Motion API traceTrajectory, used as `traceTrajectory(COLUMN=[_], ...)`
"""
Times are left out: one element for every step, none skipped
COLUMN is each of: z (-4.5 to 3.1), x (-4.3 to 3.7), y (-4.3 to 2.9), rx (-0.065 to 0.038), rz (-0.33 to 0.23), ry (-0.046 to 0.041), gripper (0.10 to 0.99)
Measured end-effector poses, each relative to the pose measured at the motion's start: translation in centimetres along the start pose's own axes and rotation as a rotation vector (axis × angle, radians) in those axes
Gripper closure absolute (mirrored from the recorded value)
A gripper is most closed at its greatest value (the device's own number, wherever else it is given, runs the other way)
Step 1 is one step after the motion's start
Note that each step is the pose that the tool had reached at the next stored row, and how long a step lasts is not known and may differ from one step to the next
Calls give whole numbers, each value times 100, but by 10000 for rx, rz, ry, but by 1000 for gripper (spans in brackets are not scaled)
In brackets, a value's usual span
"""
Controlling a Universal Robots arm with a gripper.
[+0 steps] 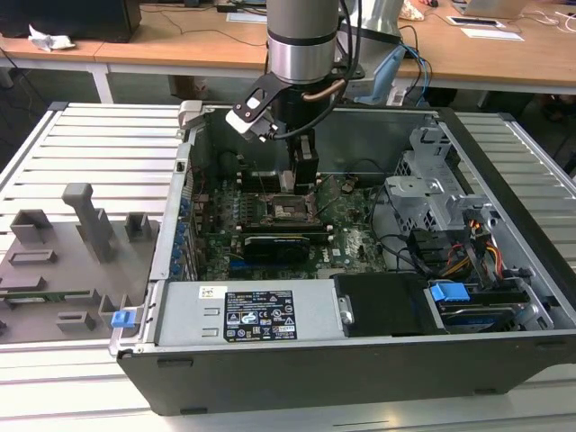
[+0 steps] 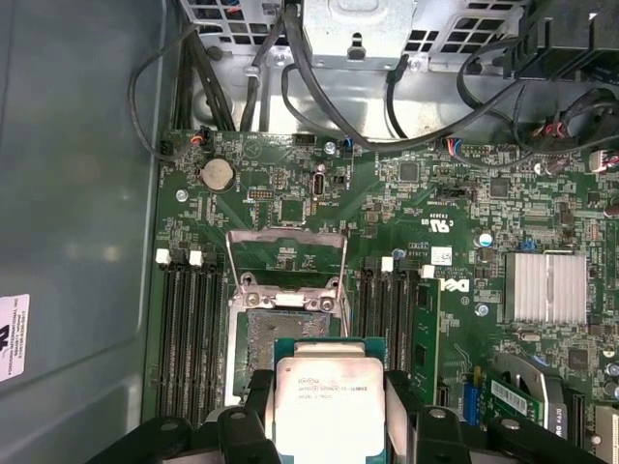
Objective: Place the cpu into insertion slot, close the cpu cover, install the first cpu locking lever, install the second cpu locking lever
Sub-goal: 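Place the cpu into insertion slot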
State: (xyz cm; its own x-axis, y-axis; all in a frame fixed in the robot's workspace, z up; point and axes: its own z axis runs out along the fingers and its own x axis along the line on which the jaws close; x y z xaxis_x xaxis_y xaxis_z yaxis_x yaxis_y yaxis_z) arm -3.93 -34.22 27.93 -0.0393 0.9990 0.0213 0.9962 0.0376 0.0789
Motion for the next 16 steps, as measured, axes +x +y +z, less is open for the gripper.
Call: traceTrajectory(z=[3,6,9,13,15,18,22,24,26,28,30,33,35,37,39,41], x=[0,0,0,0,0,0,0,0,-1,-1,-1,-1,-1,-1,-1,-1], y=[0,-1,-1,-1,-1,-1,-2,-2,-2,-2,-2,-3,-3,-3,-3,-3], rx=[0,0,0,0,0,0,0,0,0,0,0,0,0,0,0,0], rz=[0,0,0,0,0,0,1,0,1,1,1,0,1,0,1,0], ry=[0,0,0,0,-1,0,0,0,0,0,0,0,0,0,1,0], gripper=[545,545,545,545,545,545,545,545,545,545,545,545,545,545,545,545])
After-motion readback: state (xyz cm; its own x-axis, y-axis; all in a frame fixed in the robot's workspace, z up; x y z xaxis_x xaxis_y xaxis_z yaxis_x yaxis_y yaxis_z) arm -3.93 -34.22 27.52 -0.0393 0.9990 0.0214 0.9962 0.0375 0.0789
